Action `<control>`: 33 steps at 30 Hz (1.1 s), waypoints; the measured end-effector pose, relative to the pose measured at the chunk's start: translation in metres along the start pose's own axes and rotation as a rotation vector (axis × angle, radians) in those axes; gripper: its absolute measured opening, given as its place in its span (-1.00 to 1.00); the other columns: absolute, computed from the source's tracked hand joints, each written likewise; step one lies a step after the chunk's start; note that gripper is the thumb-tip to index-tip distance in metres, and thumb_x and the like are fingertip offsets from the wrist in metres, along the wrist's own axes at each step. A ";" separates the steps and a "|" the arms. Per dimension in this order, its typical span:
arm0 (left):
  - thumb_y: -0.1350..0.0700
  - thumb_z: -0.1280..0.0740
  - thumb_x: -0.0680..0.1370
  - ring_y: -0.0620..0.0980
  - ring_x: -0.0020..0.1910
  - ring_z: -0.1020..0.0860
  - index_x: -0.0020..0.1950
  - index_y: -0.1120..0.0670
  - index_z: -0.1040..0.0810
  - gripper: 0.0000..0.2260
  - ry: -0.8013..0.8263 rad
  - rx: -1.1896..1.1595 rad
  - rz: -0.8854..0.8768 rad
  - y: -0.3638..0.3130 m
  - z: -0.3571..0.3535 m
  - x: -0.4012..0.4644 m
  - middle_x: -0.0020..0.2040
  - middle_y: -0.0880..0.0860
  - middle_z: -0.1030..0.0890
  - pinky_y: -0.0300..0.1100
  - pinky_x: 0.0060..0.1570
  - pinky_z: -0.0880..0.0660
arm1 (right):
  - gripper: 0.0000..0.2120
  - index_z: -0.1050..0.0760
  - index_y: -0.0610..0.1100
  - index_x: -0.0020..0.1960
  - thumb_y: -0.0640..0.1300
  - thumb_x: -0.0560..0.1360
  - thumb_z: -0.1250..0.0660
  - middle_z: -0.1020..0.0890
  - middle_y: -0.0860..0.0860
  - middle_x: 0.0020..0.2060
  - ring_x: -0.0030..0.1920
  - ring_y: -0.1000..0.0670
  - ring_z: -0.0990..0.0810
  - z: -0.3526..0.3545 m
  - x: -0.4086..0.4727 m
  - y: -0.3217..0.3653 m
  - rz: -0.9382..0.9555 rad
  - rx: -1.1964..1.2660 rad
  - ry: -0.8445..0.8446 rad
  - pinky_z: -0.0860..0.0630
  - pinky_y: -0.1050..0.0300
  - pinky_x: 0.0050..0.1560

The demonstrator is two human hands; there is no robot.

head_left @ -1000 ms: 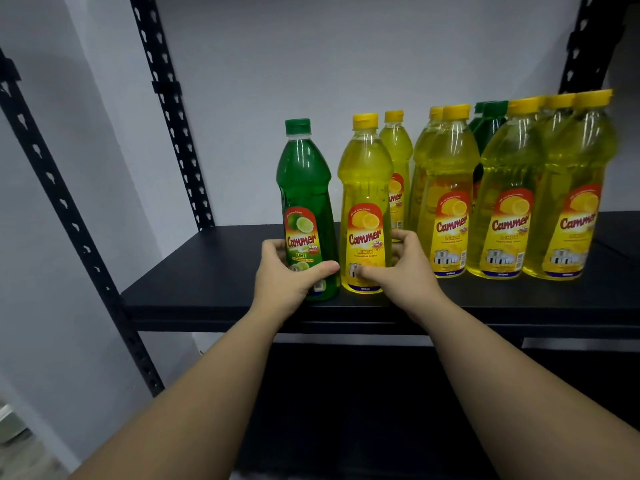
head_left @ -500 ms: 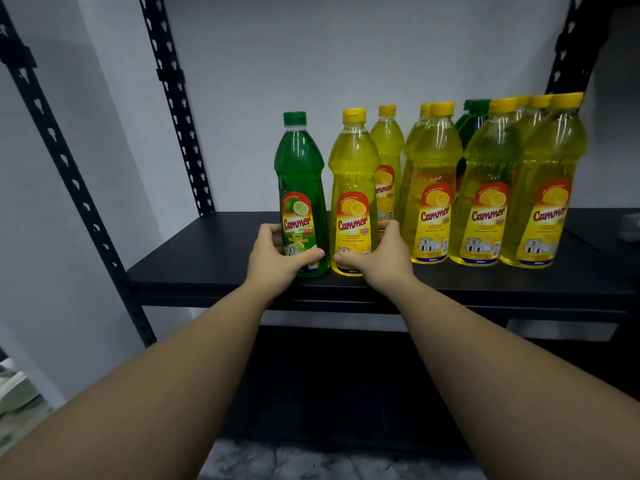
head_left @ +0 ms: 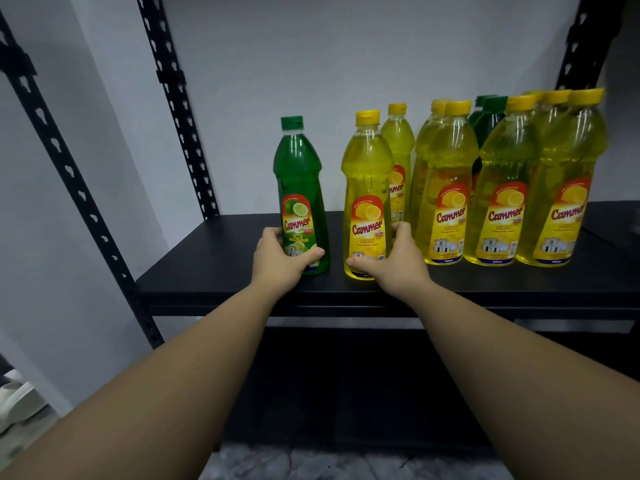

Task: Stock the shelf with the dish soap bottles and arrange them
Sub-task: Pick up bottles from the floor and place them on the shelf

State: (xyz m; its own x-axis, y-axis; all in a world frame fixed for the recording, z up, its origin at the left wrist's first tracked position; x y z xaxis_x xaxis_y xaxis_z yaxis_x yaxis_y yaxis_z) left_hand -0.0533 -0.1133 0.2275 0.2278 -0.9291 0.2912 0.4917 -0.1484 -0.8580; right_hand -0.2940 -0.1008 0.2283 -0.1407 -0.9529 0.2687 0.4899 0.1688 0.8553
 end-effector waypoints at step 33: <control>-0.41 -0.16 0.62 0.29 0.44 -0.44 0.55 0.17 -0.23 -0.24 -0.079 0.503 0.313 0.084 0.031 0.153 0.46 0.22 -0.48 0.17 0.43 -0.25 | -0.13 -0.20 0.08 0.37 0.20 0.28 -0.66 -0.53 0.06 0.25 0.19 0.01 -0.57 -0.006 0.007 -0.011 0.022 0.005 0.010 -0.60 0.02 0.12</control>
State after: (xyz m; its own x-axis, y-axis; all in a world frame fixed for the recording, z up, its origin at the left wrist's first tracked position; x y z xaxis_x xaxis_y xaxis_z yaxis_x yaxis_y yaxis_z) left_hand 0.0492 -0.2573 0.2128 0.4786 -0.8719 0.1038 0.7241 0.3250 -0.6083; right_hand -0.2951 -0.1112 0.2185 -0.1213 -0.9514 0.2832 0.4884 0.1912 0.8514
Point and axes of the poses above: each hand's wrist, its own x-axis towards the middle knuckle, its own z-axis out of the back of the hand, y = z × x, the point moved 4 cm from there along x, towards the middle knuckle
